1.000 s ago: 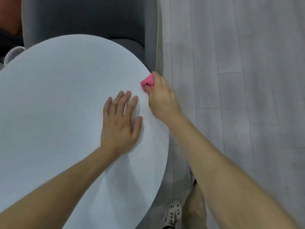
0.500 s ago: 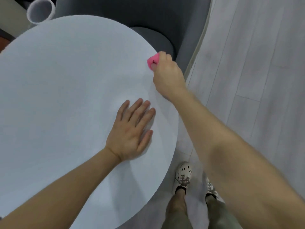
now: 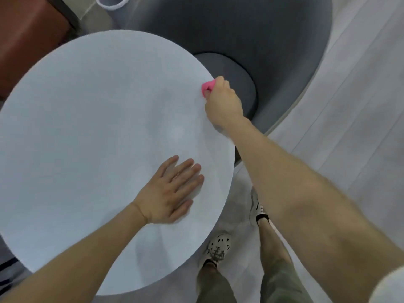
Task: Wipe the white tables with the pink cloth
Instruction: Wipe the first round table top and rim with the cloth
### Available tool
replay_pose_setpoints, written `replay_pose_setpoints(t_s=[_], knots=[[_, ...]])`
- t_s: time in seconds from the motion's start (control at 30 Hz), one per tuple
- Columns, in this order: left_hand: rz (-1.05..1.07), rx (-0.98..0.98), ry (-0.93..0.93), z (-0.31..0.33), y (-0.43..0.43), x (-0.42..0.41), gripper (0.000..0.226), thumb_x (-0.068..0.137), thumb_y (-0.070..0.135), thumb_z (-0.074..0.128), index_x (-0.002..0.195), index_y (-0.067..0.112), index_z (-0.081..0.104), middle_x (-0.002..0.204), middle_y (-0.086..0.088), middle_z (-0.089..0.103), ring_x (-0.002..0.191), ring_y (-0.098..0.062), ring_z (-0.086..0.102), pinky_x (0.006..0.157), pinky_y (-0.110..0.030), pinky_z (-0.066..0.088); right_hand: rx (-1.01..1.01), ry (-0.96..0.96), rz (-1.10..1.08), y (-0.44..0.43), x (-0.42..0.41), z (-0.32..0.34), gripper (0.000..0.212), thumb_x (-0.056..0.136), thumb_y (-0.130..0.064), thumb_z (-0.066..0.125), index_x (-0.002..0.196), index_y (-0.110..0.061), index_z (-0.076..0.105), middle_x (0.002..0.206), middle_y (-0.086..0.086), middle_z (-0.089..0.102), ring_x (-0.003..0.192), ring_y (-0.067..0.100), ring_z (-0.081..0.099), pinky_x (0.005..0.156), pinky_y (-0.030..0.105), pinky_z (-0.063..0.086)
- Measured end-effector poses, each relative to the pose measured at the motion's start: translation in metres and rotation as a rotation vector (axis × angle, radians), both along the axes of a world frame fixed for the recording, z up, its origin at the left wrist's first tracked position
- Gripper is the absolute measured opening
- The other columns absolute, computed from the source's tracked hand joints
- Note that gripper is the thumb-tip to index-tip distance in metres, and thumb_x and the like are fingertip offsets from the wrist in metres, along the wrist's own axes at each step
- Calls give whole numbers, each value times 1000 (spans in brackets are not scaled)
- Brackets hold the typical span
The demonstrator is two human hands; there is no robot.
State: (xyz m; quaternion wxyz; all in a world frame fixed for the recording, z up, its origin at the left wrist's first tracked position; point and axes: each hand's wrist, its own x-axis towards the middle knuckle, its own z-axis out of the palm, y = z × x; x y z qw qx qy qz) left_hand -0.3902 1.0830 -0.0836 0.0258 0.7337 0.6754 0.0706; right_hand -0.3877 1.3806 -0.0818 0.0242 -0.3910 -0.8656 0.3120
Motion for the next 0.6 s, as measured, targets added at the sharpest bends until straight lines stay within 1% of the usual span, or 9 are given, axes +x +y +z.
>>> replay_pose_setpoints(t_s=[0.07,0.13,0.2,0.23,0.33,0.4,0.47,0.53,0.6], knots=[[25,18,18,11,16,-12,50,101,30,63,145,6,66,151,-18,61,138,-40,60,119,-59,39,-17,2,23,-14,25,1,27,109,-26,46,131,-10,50,125,9,55,107,33,60,88,54,55],[223,80,32,22,50,-32,46,103,27,61,144,7,67,146,-19,62,131,-41,62,117,-57,41,-66,31,-20,-37,63,2,41,108,-36,38,136,-11,50,127,7,54,109,32,59,92,53,54],[535,168,66,28,91,-65,47,108,28,56,150,8,61,152,-20,57,141,-42,55,120,-60,36,-124,5,-49,-56,92,6,47,110,-37,42,147,-8,44,131,8,54,116,31,57,98,52,53],[675,155,102,29,109,-83,48,111,31,52,154,9,56,157,-18,54,146,-40,50,123,-60,32,-135,-1,-42,-58,95,7,49,110,-33,46,151,-7,41,133,9,53,118,31,56,99,52,52],[987,12,162,20,140,-122,56,114,44,36,161,15,42,167,-13,43,157,-34,37,131,-58,21,-88,42,29,-28,48,3,41,108,-29,43,141,-6,47,130,9,54,115,32,57,93,52,55],[1064,4,120,7,144,-131,59,113,47,34,163,16,40,169,-11,40,158,-33,33,131,-57,20,-45,87,124,7,-13,3,27,107,-23,50,130,-10,49,124,6,56,110,29,59,89,50,57],[1089,53,63,-2,143,-132,58,112,46,39,162,17,43,169,-10,40,159,-32,32,131,-56,20,-40,112,231,33,-61,0,17,106,-19,55,122,-15,52,116,1,56,102,24,59,85,47,58],[1101,60,61,-5,143,-131,57,111,45,41,161,18,45,169,-9,41,159,-31,32,130,-56,21,-62,145,248,40,-69,-2,10,108,-20,55,118,-20,55,113,-3,54,98,19,56,83,44,57],[1103,58,61,-3,143,-130,57,111,44,42,161,17,46,168,-9,42,160,-31,33,130,-57,21,-164,205,171,30,-35,3,5,110,-21,55,115,-23,55,115,-7,55,101,18,57,84,40,54]])
